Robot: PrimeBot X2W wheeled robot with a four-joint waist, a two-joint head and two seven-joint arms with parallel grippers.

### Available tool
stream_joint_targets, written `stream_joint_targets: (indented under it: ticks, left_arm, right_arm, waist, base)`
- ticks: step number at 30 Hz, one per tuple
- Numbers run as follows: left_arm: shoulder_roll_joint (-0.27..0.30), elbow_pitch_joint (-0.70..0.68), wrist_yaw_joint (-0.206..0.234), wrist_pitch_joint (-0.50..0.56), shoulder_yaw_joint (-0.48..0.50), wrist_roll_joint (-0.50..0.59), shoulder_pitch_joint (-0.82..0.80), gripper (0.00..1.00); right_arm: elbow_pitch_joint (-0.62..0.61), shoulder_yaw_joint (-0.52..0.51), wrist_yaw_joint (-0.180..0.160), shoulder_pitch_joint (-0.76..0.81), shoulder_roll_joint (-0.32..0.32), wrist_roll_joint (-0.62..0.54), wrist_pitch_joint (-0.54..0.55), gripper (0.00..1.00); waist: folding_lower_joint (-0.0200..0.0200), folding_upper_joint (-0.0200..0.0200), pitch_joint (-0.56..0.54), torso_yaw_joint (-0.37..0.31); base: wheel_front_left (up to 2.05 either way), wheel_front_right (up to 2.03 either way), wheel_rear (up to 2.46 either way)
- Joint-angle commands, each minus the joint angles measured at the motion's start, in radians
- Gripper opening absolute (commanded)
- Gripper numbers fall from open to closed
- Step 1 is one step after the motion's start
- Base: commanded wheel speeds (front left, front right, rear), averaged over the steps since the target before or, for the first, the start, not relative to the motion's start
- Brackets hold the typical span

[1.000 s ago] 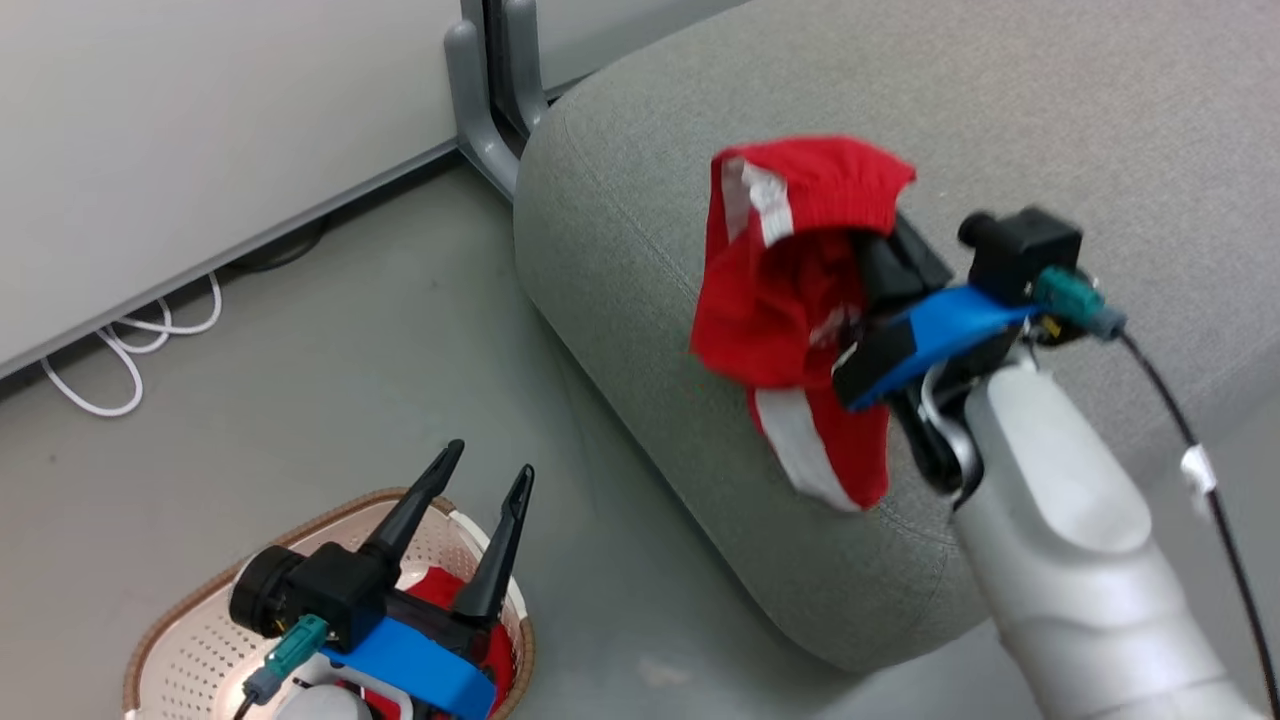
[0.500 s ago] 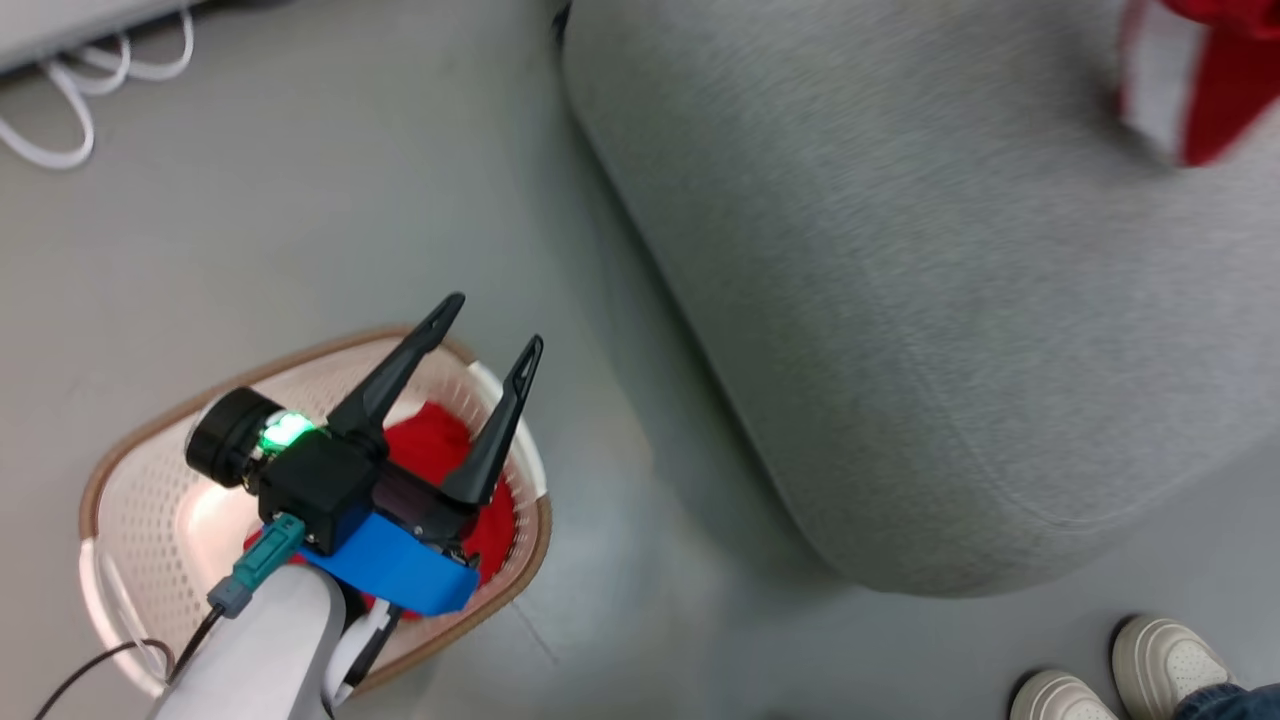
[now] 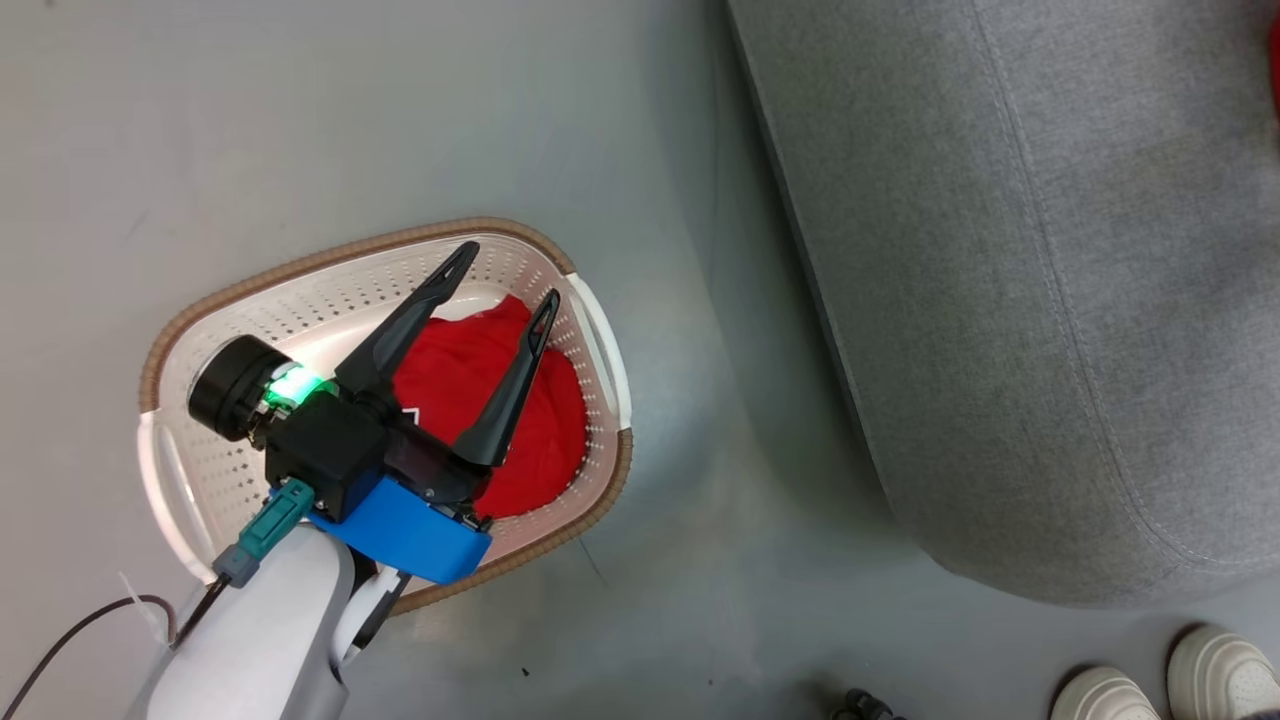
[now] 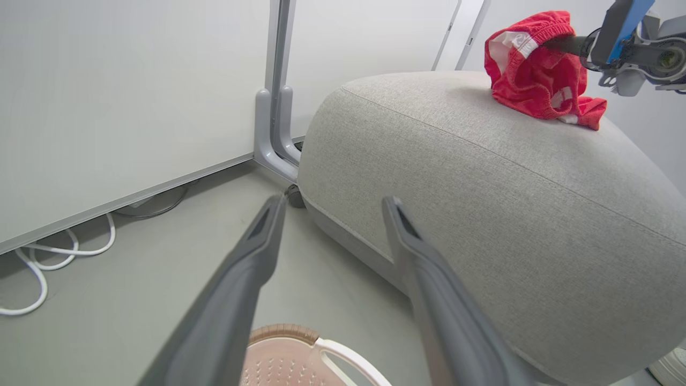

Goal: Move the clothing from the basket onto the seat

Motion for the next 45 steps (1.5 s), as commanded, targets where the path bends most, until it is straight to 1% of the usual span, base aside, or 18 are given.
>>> stream_joint_targets:
  ticks: [1,2,3,4,6,10,14,19,22,27,31,35,40,45]
  left_arm:
    - [-0.003,0.006,-0.003,-0.007,0.003,-0.007,-0.007,1.0]
    - [-0.007,0.01,-0.003,-0.01,0.002,-0.006,-0.004,1.0]
    - [-0.011,0.015,-0.002,-0.01,0.001,-0.009,-0.001,1.0]
    - [-0.015,0.021,-0.002,-0.01,0.0,-0.012,0.004,1.0]
    - [-0.02,0.034,-0.002,-0.014,-0.001,-0.018,0.013,1.0]
    - [-0.047,0.06,-0.002,-0.018,-0.004,-0.03,0.027,1.0]
    - [-0.086,0.076,-0.003,-0.018,0.006,-0.044,0.058,1.0]
    - [-0.13,0.097,-0.003,-0.018,0.027,-0.055,0.13,1.0]
    - [-0.147,0.106,-0.003,-0.018,0.055,-0.058,0.175,1.0]
    - [-0.166,0.125,-0.004,-0.018,0.104,-0.058,0.242,1.0]
    - [-0.168,0.137,-0.004,-0.018,0.147,-0.058,0.298,1.0]
    - [-0.172,0.141,-0.004,-0.018,0.195,-0.061,0.351,1.0]
    - [-0.179,0.15,-0.004,-0.018,0.265,-0.055,0.409,1.0]
    - [-0.179,0.172,-0.004,-0.018,0.315,-0.046,0.445,1.0]
  right_arm:
    - [0.009,-0.011,-0.001,0.017,-0.001,-0.012,-0.011,0.0]
    - [0.016,-0.017,-0.001,0.021,-0.002,-0.017,-0.012,0.0]
    - [0.023,-0.024,-0.001,0.025,-0.003,-0.023,-0.014,0.19]
    - [0.03,-0.029,-0.001,0.03,-0.004,-0.027,-0.017,0.44]
    - [0.042,-0.04,-0.001,0.039,-0.002,-0.037,-0.019,1.0]
    - [0.048,-0.037,-0.001,0.076,-0.004,-0.061,-0.022,1.0]
    - [0.017,-0.025,-0.001,0.141,-0.02,-0.075,-0.025,1.0]
    - [-0.068,-0.013,-0.001,0.266,-0.019,-0.085,-0.026,1.0]
    - [-0.131,-0.043,-0.001,0.356,0.0,-0.089,0.002,1.0]
    - [-0.305,-0.068,0.0,0.517,0.052,-0.1,0.075,1.0]
    - [-0.485,-0.055,-0.001,0.645,0.107,-0.123,0.161,1.0]
    - [-0.658,-0.044,0.0,0.766,0.166,-0.146,0.219,1.0]
    - [-0.837,-0.021,0.0,0.895,0.234,-0.175,0.249,1.0]
    - [-0.944,-0.001,0.0,1.005,0.291,-0.173,0.233,1.0]
  waist:
    - [-0.0002,0.0,-0.012,0.01]
    - [-0.0002,0.0,-0.021,0.014]
    - [-0.0002,0.0,-0.03,0.018]
    - [-0.0002,0.0,-0.041,0.022]
    - [-0.0002,0.0,-0.063,0.029]
    - [-0.0002,0.0,-0.129,0.048]
    - [-0.0002,0.0,-0.215,0.082]
    - [-0.0002,0.0,-0.339,0.128]
    - [-0.0002,0.0,-0.403,0.157]
    - [-0.0002,0.0,-0.495,0.202]
    - [-0.0002,0.0,-0.55,0.222]
    - [-0.0002,0.0,-0.601,0.243]
    - [-0.0002,0.0,-0.66,0.271]
    - [-0.0002,0.0,-0.698,0.3]
  base:
    - [0.0,0.0,0.0]
    - [0.0,0.0,0.0]
    - [0.0,0.0,0.0]
    - [0.0,0.0,0.0]
    - [0.0,0.0,0.0]
    - [0.0,0.0,0.0]
    - [0.0,0.0,0.0]
    - [0.0,0.0,0.0]
    - [0.0,0.0,0.0]
    - [0.0,0.0,0.0]
    - [0.0,0.0,0.0]
    - [0.0,0.0,0.0]
    - [0.0,0.0,0.0]
    - [0.0,0.0,0.0]
